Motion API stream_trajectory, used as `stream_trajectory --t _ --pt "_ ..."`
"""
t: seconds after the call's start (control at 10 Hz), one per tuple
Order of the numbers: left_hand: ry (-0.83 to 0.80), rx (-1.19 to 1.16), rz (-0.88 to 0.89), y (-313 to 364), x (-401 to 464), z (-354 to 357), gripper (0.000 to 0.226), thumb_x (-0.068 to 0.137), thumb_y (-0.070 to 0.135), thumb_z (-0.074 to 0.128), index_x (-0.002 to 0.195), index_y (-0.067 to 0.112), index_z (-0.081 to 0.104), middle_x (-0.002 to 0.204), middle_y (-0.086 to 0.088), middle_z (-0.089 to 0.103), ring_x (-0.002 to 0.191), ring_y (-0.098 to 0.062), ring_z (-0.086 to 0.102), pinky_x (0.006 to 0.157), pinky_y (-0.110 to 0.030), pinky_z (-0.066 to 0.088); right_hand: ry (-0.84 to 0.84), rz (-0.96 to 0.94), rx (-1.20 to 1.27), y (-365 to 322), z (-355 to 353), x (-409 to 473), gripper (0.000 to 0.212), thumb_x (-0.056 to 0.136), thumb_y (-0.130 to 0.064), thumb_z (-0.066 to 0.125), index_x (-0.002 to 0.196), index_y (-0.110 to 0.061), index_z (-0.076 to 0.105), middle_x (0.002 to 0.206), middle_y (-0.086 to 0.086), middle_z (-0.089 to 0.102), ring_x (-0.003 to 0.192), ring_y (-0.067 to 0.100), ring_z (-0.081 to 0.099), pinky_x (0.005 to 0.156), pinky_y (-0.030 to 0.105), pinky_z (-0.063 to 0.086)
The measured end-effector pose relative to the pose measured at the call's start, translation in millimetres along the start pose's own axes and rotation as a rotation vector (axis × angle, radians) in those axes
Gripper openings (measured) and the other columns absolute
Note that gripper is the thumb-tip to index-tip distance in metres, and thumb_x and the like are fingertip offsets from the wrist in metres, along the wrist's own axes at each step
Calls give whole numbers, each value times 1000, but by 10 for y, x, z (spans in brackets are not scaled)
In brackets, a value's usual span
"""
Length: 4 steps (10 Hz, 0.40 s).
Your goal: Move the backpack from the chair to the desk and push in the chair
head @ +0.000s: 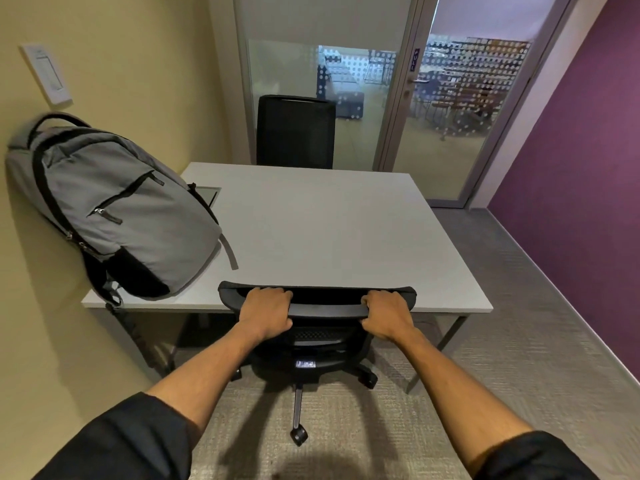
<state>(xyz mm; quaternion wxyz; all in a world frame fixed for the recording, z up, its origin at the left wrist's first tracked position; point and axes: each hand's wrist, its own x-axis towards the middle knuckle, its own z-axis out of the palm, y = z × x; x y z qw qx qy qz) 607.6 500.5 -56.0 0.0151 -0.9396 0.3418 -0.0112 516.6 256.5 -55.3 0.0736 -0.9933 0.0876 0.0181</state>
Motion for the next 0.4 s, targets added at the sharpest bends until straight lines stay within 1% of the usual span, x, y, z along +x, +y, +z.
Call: stream_trajectory --t 0.1,0.2,0.3,0.4 --pt "-50 -26 -40 29 7 -50 29 72 35 56 97 22 62 95 1 67 94 -23 63 83 -39 42 -41 -35 -12 6 -51 21 37 76 -44 66 101 -17 68 97 3 69 92 28 63 77 38 38" --pt "-90 -38 -81 59 -34 -84 36 73 34 57 107 21 61 104 0 67 102 -23 60 93 -40 40 -133 -42 26 6 -128 -2 60 74 -64 64 112 -18 63 109 3 67 101 27 61 86 41 39" --pt "2 -64 -109 121 -160 -150 50 72 46 54 113 19 58 110 -2 67 105 -23 58 96 -39 40 -175 -37 139 13 -309 -67 83 67 -83 56 123 -22 59 122 3 67 108 24 60 95 42 43" --pt "135 -78 -93 164 -241 -198 66 69 55 50 123 18 56 118 -3 67 110 -23 58 100 -39 40 -71 -24 149 82 -392 -125 95 65 -91 42 132 -25 55 128 2 65 113 24 61 100 44 43"
